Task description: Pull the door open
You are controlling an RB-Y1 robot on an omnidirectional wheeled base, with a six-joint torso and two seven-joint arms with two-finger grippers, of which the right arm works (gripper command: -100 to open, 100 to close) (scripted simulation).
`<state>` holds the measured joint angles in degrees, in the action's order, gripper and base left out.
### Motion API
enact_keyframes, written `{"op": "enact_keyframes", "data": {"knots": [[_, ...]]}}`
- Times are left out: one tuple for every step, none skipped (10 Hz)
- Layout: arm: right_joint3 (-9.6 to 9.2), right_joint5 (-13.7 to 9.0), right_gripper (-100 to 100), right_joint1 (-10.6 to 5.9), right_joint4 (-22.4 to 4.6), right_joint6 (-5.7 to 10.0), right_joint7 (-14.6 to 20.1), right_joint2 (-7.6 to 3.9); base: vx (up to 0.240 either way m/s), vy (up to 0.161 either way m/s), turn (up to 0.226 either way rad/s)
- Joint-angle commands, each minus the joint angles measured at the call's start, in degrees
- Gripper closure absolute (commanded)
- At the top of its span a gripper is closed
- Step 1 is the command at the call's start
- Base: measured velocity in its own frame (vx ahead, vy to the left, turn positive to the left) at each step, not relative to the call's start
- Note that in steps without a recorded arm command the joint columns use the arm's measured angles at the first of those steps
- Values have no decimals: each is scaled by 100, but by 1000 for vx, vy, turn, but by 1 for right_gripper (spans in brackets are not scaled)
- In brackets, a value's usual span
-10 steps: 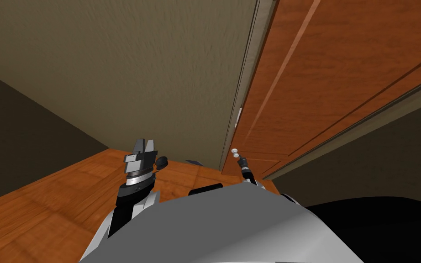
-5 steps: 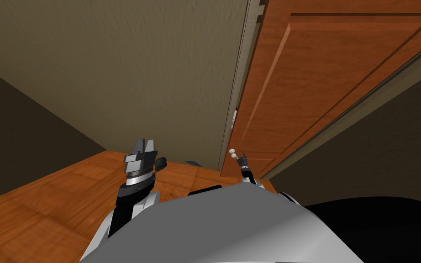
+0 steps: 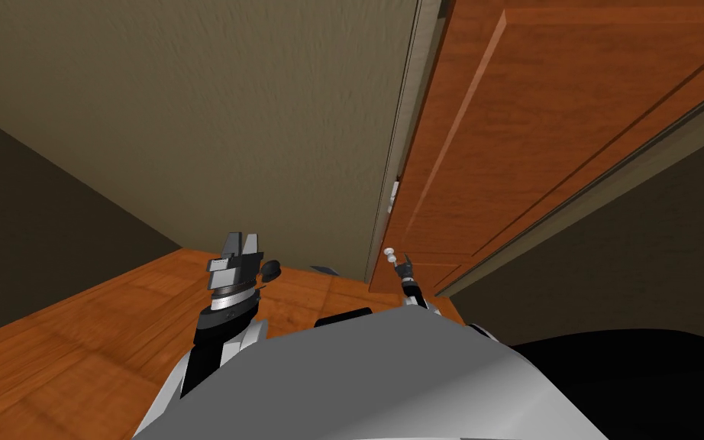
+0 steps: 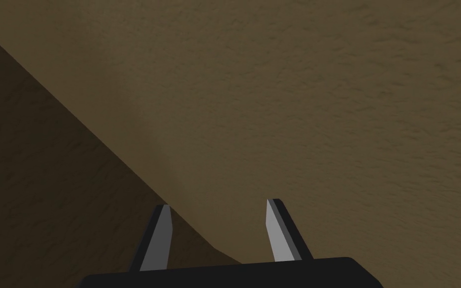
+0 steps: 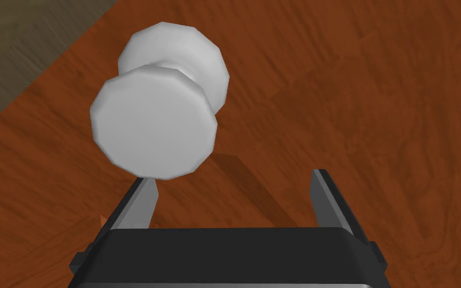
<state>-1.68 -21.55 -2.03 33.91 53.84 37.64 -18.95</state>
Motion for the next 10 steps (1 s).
{"op": "enact_keyframes", "data": {"knots": [[-100,1,-100,-110,-94,37,204,133,-43,-11,21],[-132,-76,-100,-133,-71,-2,430,168,-59,1,58],[-165,-157,-100,-156,-46,-42,580,204,-69,20,43],[-165,-157,-100,-156,-46,-42,672,204,-47,21,14],[-198,-238,-100,-180,-22,-82,864,240,-60,12,7],[-198,-238,-100,-180,-22,-82,908,240,-46,1,3],[-233,-322,-100,-205,4,-124,1134,278,-54,-13,7],[-267,-406,-100,-229,30,-166,1288,315,-77,-24,15],[-267,-406,-100,-229,30,-166,1380,315,-55,-16,7],[-302,-490,-100,-254,56,-208,1591,353,-53,-7,5]]}}
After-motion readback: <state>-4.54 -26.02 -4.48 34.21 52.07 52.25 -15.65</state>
